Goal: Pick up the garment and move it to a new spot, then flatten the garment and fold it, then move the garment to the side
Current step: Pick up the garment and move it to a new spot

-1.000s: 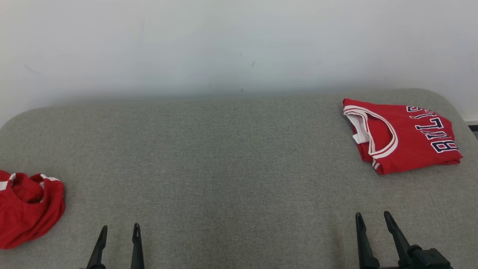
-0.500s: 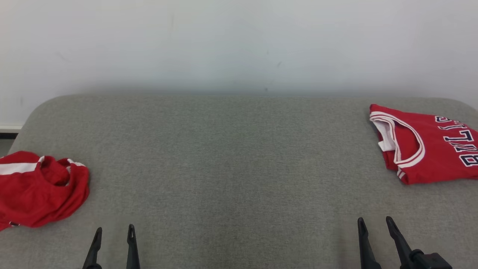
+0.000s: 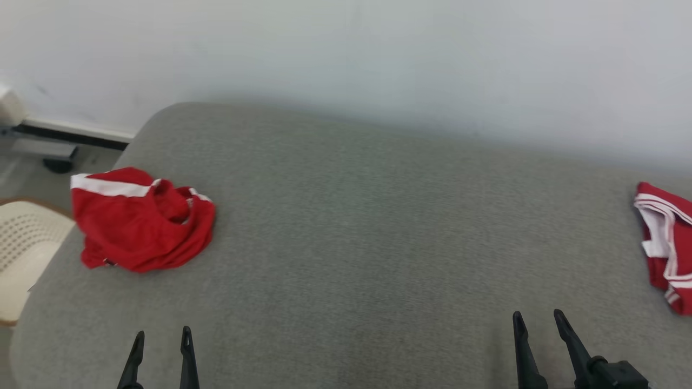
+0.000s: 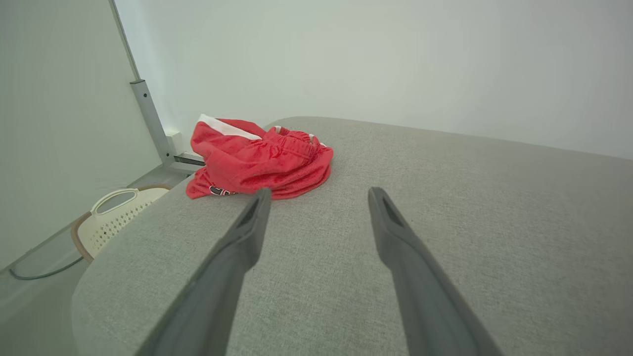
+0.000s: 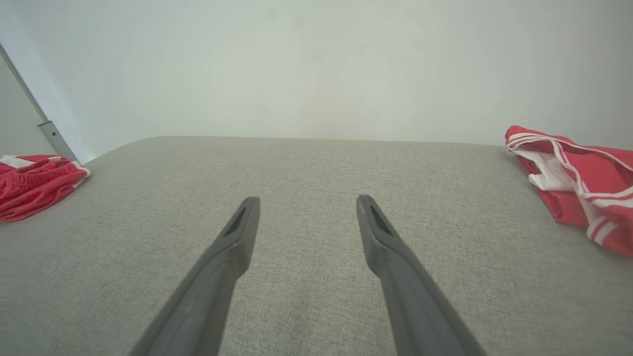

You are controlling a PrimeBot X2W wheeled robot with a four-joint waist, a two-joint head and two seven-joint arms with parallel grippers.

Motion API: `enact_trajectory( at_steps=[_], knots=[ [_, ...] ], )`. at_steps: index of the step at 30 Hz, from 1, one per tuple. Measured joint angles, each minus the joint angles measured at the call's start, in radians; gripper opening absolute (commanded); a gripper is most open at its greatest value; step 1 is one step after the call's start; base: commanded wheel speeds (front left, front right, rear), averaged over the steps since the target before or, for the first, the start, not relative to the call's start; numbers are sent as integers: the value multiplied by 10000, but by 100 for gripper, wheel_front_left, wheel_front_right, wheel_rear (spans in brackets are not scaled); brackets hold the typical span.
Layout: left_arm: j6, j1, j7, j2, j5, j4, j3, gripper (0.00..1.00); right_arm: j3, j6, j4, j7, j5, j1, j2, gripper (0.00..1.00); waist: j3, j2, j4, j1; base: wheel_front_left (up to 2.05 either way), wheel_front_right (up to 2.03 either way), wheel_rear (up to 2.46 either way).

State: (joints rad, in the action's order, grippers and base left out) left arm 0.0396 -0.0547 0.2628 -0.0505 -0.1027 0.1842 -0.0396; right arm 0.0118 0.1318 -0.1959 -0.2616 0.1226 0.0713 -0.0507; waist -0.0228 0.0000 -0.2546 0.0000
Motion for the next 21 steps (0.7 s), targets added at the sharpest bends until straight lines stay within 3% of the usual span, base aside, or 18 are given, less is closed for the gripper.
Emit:
enact_trajectory(
  at_steps=[13,21],
  knots=[
    [15,-77,0,4,15,50,-280,100,-384,0,-138,0,127,-99,0,100,109,0,-1844,-1,0,0,0],
    [15,-266,0,0,25,-15,-560,100,-558,0,-188,0,167,-94,2,100,252,0,-2395,0,0,0,0]
  ],
)
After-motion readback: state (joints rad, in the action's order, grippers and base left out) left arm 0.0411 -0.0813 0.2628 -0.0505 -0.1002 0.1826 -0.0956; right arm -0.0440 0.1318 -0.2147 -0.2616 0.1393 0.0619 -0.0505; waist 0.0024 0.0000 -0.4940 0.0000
